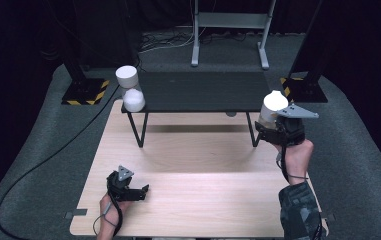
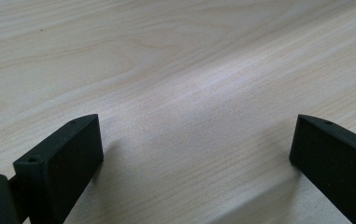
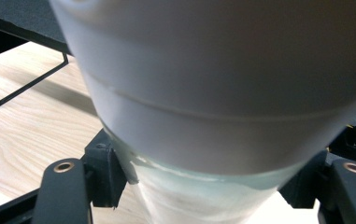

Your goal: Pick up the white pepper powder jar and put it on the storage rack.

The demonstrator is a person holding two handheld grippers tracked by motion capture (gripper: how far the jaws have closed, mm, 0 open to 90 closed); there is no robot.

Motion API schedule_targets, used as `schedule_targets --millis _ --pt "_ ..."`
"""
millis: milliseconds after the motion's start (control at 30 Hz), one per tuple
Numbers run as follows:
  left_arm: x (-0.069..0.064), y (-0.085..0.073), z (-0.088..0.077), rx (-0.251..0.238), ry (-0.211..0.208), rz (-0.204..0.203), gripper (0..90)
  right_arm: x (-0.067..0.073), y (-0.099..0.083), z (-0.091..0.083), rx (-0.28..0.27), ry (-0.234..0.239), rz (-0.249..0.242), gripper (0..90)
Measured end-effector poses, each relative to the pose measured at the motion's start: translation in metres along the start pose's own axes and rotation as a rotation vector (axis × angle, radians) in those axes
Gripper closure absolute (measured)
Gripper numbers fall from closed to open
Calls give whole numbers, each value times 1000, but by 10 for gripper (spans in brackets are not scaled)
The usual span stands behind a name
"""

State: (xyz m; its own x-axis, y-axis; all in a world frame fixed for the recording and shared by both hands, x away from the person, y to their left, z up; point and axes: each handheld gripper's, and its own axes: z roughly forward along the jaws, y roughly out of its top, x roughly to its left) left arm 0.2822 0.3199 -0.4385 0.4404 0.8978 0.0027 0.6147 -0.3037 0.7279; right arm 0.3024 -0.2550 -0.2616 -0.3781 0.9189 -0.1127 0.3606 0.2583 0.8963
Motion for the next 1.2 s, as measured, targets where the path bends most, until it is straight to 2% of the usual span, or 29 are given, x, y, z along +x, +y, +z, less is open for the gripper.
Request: schedule_targets --millis 733,1200 --pt "0 0 0 0 0 -1 26 -7 30 4 -6 -5 -2 303" --pt "0 0 0 0 -1 0 26 -14 41 7 -6 -17 8 303"
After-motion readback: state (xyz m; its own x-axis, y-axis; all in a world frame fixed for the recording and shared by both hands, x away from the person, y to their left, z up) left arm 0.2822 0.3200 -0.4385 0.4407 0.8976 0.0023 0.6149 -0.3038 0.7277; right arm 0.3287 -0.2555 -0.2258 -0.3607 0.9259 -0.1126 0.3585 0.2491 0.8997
